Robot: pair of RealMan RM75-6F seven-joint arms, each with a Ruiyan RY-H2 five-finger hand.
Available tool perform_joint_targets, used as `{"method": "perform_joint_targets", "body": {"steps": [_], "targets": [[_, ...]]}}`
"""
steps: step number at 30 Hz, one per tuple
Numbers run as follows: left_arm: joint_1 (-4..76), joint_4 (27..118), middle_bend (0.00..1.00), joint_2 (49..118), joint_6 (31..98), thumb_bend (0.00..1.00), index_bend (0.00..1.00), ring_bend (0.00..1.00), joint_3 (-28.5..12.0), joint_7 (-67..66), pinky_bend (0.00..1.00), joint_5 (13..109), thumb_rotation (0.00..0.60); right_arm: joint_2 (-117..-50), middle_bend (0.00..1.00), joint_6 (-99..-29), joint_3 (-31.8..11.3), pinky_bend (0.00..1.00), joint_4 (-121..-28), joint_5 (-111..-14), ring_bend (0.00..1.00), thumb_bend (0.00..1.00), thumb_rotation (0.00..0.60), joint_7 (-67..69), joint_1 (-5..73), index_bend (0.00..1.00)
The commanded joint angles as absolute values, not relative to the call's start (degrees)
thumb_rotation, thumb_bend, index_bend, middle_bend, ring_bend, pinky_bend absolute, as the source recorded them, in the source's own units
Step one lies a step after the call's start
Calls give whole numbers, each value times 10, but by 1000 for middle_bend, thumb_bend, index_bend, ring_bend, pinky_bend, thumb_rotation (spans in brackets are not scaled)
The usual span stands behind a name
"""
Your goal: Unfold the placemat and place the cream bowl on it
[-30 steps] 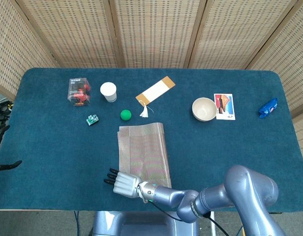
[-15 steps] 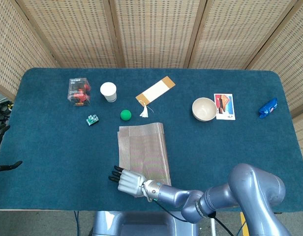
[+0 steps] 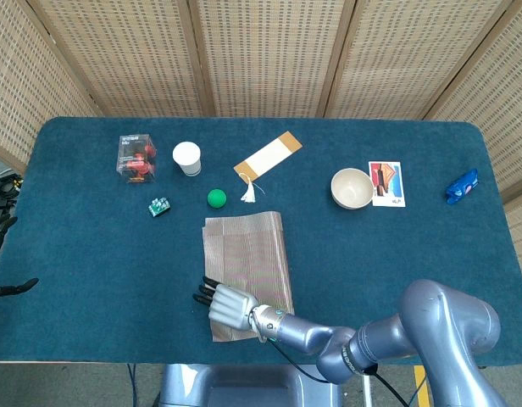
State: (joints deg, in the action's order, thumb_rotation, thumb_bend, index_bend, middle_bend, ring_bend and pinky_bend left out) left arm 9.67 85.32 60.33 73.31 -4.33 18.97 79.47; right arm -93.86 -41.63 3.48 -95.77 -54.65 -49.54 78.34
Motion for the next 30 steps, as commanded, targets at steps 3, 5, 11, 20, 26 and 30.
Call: {"method": "perform_joint_targets", "body": {"steps": [3,5,11,20,26,30], "targets": [[96,854,0,603,734,0,0,0,-43,190,0,795,600,-942,0,-419,34,0,-958,-553,0,623,600,-489,780,606],[96,855,0,602,736,0,0,0,-43,190,0,795,600,-945,0,-422,34,0,-954,-563,0,668,600,-481,775,615],[95,854,0,602,738,0,0,0,-44,193,0,795,600,-954,0,-422,32,0,-942,-579,0,699,600,-456,762,655],[95,853,0,602,737,0,0,0,-43,193,0,795,600,-950,0,-434,29,0,-930,-617,0,705,600,-422,741,672],[96,852,0,603,735,0,0,0,-43,193,0,796,600,-912,0,-455,28,0,-949,-638,0,711,600,-407,720,674],[97,852,0,603,737,0,0,0,-42,190,0,799,600,-866,0,-479,36,0,-982,-649,0,712,600,-403,699,675]]}}
